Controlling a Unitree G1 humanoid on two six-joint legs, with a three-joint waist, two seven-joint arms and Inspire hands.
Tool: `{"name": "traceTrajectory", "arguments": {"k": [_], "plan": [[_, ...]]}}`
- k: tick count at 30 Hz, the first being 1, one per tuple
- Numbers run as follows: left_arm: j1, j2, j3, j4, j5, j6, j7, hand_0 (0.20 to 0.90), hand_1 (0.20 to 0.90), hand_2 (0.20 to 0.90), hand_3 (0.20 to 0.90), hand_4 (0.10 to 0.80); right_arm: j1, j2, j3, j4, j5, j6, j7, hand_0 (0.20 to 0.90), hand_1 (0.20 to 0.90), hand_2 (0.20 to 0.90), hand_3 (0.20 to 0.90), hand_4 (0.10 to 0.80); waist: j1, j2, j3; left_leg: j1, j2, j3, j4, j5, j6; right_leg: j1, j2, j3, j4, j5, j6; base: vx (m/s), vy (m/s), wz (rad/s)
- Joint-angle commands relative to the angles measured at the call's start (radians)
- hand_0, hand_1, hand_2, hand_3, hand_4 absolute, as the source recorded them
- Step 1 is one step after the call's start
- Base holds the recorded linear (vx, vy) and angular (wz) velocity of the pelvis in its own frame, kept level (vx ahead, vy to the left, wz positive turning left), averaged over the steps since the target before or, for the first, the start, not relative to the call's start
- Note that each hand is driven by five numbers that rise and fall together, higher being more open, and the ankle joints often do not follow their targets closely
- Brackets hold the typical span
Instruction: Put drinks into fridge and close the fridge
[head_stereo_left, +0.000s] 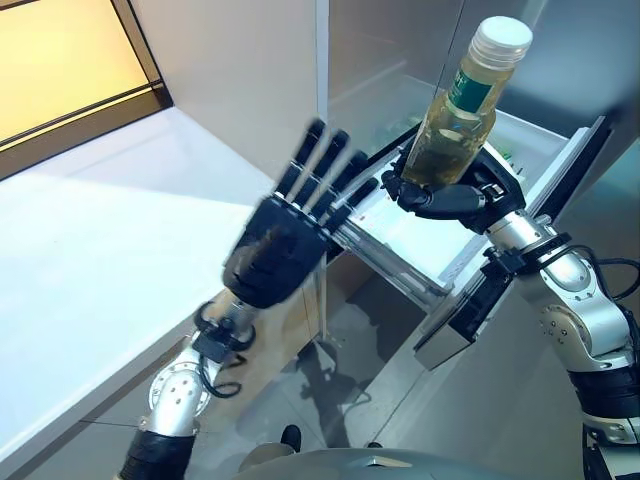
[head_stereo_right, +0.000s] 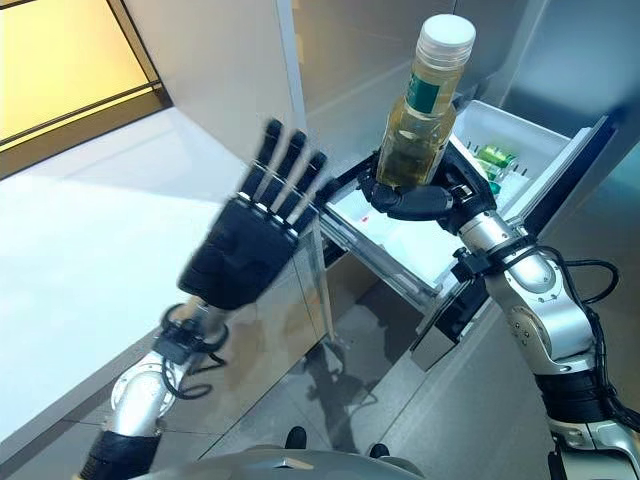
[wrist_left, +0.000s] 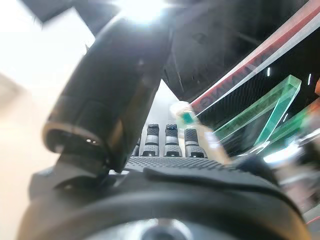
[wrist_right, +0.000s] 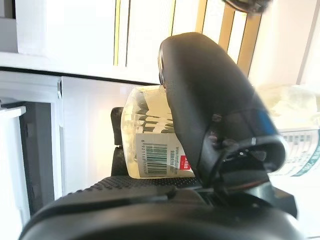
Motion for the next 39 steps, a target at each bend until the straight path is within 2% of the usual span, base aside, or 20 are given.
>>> {"name": "traceTrajectory", "arguments": {"k": [1, 6, 9, 11, 13, 14, 16, 17, 20, 23, 25, 30, 32, 39], "plan": [[0.016, 0.011, -0.021, -0.012, -0.181, 0.060, -0.110, 0.900, 0.900, 0.900, 0.900, 0.800, -0.143, -0.013, -0.129, -0.078, 0.069, -0.193, -0.036, 0.300, 0.300, 0.300, 0.200, 0.100, -0.003, -0.052, -0.073, 0.021, -0.075, 0.049, 0.001, -0.077, 0.069, -0.034, 0.014, 0.051, 0.019, 0.061, 0.015, -0.019, -0.001, -0.11], [0.070, -0.001, -0.034, 0.075, -0.240, 0.114, -0.063, 0.900, 0.900, 0.900, 0.900, 0.800, -0.106, -0.020, -0.160, -0.076, 0.057, -0.194, -0.051, 0.300, 0.300, 0.300, 0.200, 0.100, -0.011, -0.056, -0.070, 0.013, -0.071, 0.064, 0.001, -0.075, 0.067, -0.044, 0.015, 0.057, 0.019, 0.065, 0.017, -0.012, 0.000, -0.07], [0.107, -0.017, -0.025, 0.162, -0.155, 0.116, -0.041, 0.900, 0.900, 0.900, 0.900, 0.800, -0.076, -0.028, -0.189, -0.060, 0.055, -0.191, -0.050, 0.300, 0.300, 0.300, 0.200, 0.100, -0.015, -0.059, -0.067, 0.011, -0.069, 0.073, 0.001, -0.075, 0.066, -0.048, 0.016, 0.059, 0.020, 0.066, 0.019, -0.003, -0.003, -0.01], [0.137, -0.033, -0.017, 0.236, -0.041, 0.103, -0.038, 0.900, 0.900, 0.900, 0.900, 0.800, -0.056, -0.037, -0.203, -0.044, 0.056, -0.190, -0.047, 0.300, 0.300, 0.300, 0.200, 0.100, -0.016, -0.060, -0.066, 0.009, -0.067, 0.080, 0.001, -0.073, 0.065, -0.050, 0.017, 0.061, 0.020, 0.067, 0.020, -0.004, -0.002, -0.04], [0.159, -0.045, -0.006, 0.329, 0.145, 0.044, -0.057, 0.900, 0.900, 0.900, 0.900, 0.800, -0.042, -0.046, -0.215, -0.023, 0.037, -0.185, -0.055, 0.300, 0.300, 0.300, 0.200, 0.100, -0.016, -0.062, -0.066, 0.009, -0.066, 0.085, 0.001, -0.073, 0.065, -0.051, 0.017, 0.060, 0.018, 0.069, 0.022, 0.000, 0.000, 0.00], [0.168, -0.034, -0.002, 0.373, 0.243, -0.022, -0.056, 0.900, 0.900, 0.900, 0.900, 0.800, -0.042, -0.058, -0.219, -0.002, 0.034, -0.182, -0.055, 0.300, 0.300, 0.300, 0.200, 0.100, -0.015, -0.063, -0.066, 0.007, -0.065, 0.088, 0.001, -0.071, 0.064, -0.052, 0.017, 0.060, 0.017, 0.069, 0.023, 0.000, 0.000, 0.00], [0.178, -0.031, 0.009, 0.406, 0.304, -0.049, -0.052, 0.900, 0.900, 0.900, 0.900, 0.800, -0.036, -0.069, -0.221, 0.016, 0.003, -0.187, -0.064, 0.300, 0.300, 0.300, 0.200, 0.100, -0.012, -0.062, -0.065, 0.012, -0.063, 0.088, 0.001, -0.079, 0.064, -0.046, 0.018, 0.060, 0.015, 0.063, 0.025, 0.047, 0.007, -0.01], [0.179, -0.013, 0.022, 0.461, 0.440, -0.122, -0.036, 0.900, 0.900, 0.900, 0.900, 0.800, -0.051, -0.084, -0.209, 0.044, -0.017, -0.171, -0.067, 0.300, 0.300, 0.300, 0.200, 0.100, -0.010, -0.062, -0.063, 0.014, -0.062, 0.091, 0.001, -0.080, 0.063, -0.044, 0.018, 0.058, 0.016, 0.061, 0.025, 0.066, 0.012, -0.04], [0.164, 0.058, -0.002, 0.529, 0.678, -0.234, 0.060, 0.900, 0.900, 0.900, 0.900, 0.800, -0.079, -0.135, -0.188, 0.106, -0.048, -0.150, -0.073, 0.300, 0.300, 0.300, 0.200, 0.100, -0.006, -0.064, -0.061, 0.013, -0.061, 0.093, 0.001, -0.074, 0.064, -0.045, 0.019, 0.057, 0.018, 0.061, 0.025, 0.053, 0.019, -0.02], [0.139, 0.095, -0.015, 0.595, 0.817, -0.262, 0.157, 0.900, 0.900, 0.900, 0.900, 0.800, -0.118, -0.187, -0.164, 0.161, -0.076, -0.120, -0.076, 0.300, 0.300, 0.300, 0.200, 0.100, -0.005, -0.064, -0.061, 0.011, -0.059, 0.099, 0.001, -0.070, 0.064, -0.047, 0.022, 0.060, 0.019, 0.058, 0.024, 0.064, 0.033, 0.00], [0.129, 0.106, -0.016, 0.644, 0.856, -0.281, 0.212, 0.900, 0.900, 0.900, 0.900, 0.800, -0.134, -0.198, -0.154, 0.188, -0.109, -0.117, -0.072, 0.300, 0.300, 0.300, 0.200, 0.100, -0.003, -0.066, -0.059, 0.009, -0.060, 0.100, 0.003, -0.069, 0.065, -0.049, 0.024, 0.061, 0.019, 0.060, 0.025, 0.070, 0.021, -0.02], [0.107, 0.106, -0.019, 0.844, 1.112, -0.451, 0.382, 0.900, 0.900, 0.900, 0.900, 0.800, -0.235, -0.230, -0.095, 0.288, -0.167, -0.121, -0.043, 0.300, 0.300, 0.300, 0.200, 0.100, 0.019, -0.085, -0.050, 0.004, -0.061, 0.103, 0.007, -0.067, 0.065, -0.049, 0.026, 0.054, 0.020, 0.058, 0.023, 0.073, 0.004, -0.06], [0.111, 0.105, -0.013, 0.894, 1.183, -0.481, 0.430, 0.900, 0.900, 0.900, 0.900, 0.800, -0.279, -0.253, -0.072, 0.328, -0.188, -0.127, -0.021, 0.300, 0.300, 0.300, 0.200, 0.100, 0.032, -0.093, -0.045, 0.002, -0.059, 0.104, 0.008, -0.068, 0.064, -0.048, 0.026, 0.048, 0.020, 0.057, 0.023, 0.077, -0.007, -0.05], [0.144, 0.094, 0.043, 1.031, 1.226, -0.521, 0.489, 0.900, 0.900, 0.900, 0.900, 0.800, -0.407, -0.288, 0.030, 0.437, -0.218, -0.128, 0.037, 0.300, 0.300, 0.300, 0.200, 0.100, 0.077, -0.123, -0.029, -0.008, -0.058, 0.096, 0.010, -0.065, 0.063, -0.048, 0.032, 0.034, 0.021, 0.052, 0.018, 0.097, -0.007, 0.00]]}}
